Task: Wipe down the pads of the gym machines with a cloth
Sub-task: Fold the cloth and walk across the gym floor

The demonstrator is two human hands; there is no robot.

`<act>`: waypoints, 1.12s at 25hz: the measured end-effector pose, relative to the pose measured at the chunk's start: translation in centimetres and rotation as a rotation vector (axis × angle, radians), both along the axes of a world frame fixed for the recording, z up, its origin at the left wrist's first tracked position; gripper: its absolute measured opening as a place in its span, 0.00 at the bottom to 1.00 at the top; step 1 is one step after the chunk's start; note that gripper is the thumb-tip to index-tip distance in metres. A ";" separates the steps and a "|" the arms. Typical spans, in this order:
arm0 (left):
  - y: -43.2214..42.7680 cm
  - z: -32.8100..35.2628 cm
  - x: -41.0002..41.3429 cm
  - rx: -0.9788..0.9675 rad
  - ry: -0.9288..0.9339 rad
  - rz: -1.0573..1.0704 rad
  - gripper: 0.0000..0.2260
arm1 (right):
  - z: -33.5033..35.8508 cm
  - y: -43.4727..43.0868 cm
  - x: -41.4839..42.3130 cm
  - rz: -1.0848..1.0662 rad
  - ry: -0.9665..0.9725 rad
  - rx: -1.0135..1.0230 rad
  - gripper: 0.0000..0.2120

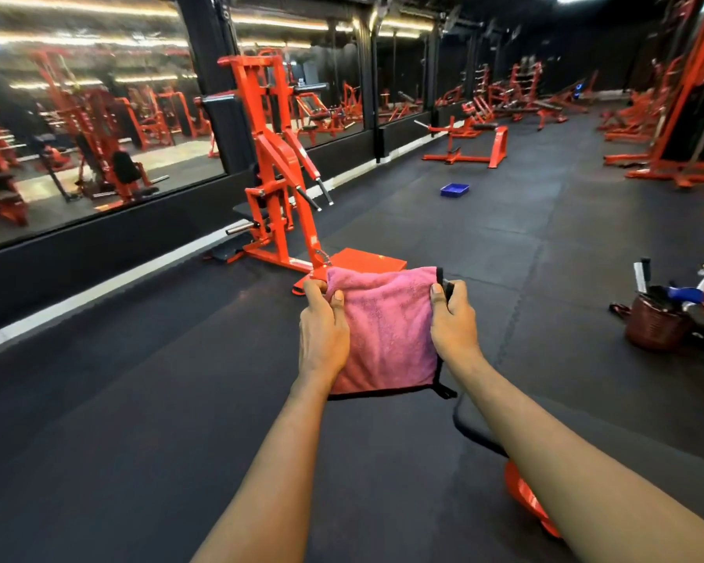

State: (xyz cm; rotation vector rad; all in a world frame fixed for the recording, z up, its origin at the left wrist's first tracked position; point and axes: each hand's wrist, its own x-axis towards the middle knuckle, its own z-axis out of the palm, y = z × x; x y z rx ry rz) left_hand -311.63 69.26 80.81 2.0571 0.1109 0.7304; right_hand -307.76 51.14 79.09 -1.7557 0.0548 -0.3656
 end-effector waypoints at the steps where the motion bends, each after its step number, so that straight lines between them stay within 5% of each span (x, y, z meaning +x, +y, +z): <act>1: 0.2 -0.5 3.6 0.007 0.001 -0.011 0.07 | -0.6 0.2 3.4 -0.011 0.000 0.009 0.10; 20: 0.6 -0.3 70.6 -0.029 -0.022 -0.284 0.05 | 1.0 0.6 64.2 -0.296 0.028 -0.013 0.13; 28: -7.2 -0.2 95.6 -0.020 0.017 -0.482 0.04 | 0.9 -6.1 85.8 -0.490 0.043 0.032 0.13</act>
